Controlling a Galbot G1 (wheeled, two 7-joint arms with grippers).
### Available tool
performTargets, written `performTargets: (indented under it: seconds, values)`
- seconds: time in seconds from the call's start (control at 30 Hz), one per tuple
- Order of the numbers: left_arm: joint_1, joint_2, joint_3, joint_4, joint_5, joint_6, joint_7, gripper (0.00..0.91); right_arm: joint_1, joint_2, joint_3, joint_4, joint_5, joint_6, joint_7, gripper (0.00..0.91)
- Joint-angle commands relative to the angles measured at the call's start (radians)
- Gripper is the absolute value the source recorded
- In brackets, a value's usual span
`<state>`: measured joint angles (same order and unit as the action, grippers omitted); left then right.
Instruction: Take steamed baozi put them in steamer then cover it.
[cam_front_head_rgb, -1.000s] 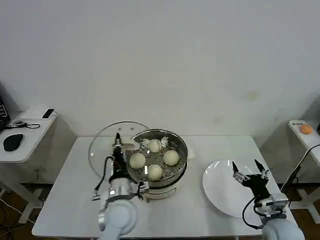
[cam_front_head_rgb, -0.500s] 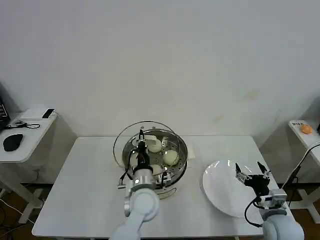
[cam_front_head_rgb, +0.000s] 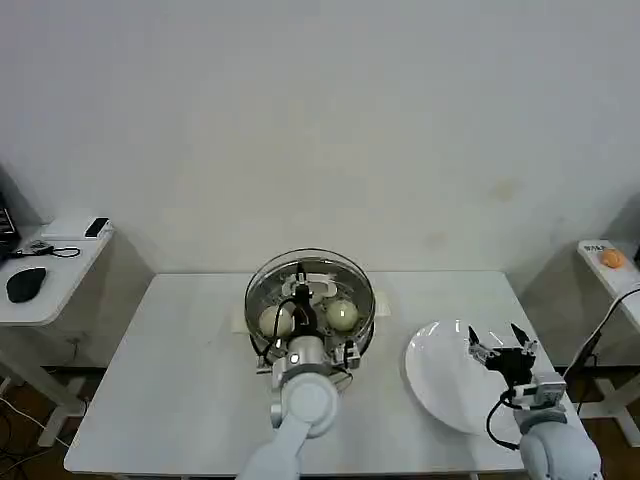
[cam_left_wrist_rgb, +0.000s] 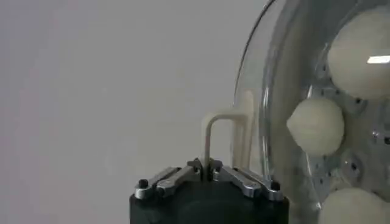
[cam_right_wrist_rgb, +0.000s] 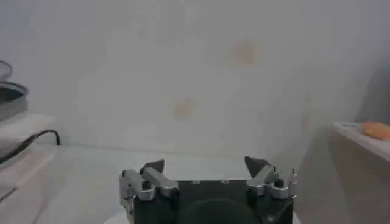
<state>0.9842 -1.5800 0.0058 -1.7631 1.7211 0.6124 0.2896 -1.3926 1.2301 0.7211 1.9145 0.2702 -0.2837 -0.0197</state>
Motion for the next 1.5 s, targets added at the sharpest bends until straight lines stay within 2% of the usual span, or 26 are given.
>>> performTargets:
  seconds: [0.03,1.5]
  values:
    - [-0.010,-0.020,0.009,0.030,0.016,0.001,0.006,0.000,0.010,0.001,-0.002,-0.015,-0.013,-0.003,0.000,0.907]
    - [-0.002,-0.020,0.003,0.025,0.002,0.001,0.061,0.000,0.021,0.009,-0.018,-0.049,-0.043,0.011,-0.005,0.907]
